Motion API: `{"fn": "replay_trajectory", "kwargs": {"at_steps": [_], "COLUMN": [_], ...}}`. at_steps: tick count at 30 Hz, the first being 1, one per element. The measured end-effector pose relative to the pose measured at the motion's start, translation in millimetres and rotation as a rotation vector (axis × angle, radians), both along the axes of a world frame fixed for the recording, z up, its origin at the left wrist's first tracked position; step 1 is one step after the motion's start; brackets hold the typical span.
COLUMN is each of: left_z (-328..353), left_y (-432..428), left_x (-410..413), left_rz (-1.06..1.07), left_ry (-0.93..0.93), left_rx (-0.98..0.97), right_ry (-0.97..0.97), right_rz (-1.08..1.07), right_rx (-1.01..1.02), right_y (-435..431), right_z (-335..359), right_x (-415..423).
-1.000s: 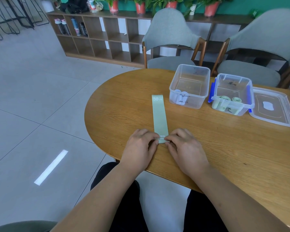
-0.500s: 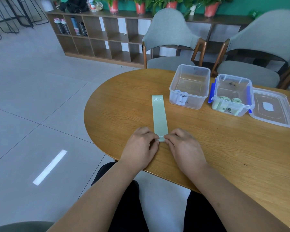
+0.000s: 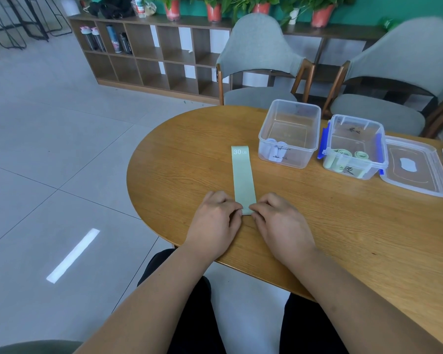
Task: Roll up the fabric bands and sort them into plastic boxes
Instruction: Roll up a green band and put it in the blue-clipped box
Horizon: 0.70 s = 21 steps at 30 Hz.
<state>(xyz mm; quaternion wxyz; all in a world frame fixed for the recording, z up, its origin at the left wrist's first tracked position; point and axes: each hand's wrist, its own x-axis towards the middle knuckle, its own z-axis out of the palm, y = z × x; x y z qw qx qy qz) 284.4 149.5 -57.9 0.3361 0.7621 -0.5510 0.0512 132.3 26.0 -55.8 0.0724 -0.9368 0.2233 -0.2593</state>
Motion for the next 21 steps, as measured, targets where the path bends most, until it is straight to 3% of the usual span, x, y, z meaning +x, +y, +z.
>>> {"fn": "replay_trajectory", "kwargs": {"at_steps": [21], "left_z": [-2.0], "left_y": [-2.7], "left_x": [3.6], "left_rz": [0.066], "left_ry": [0.016], "left_rx": [0.026], "right_ry": [0.019], "right_rz": [-0.065], "right_rx": [0.056], "right_y": [-4.0], "right_z": [3.5], "right_x": [7.6]}}
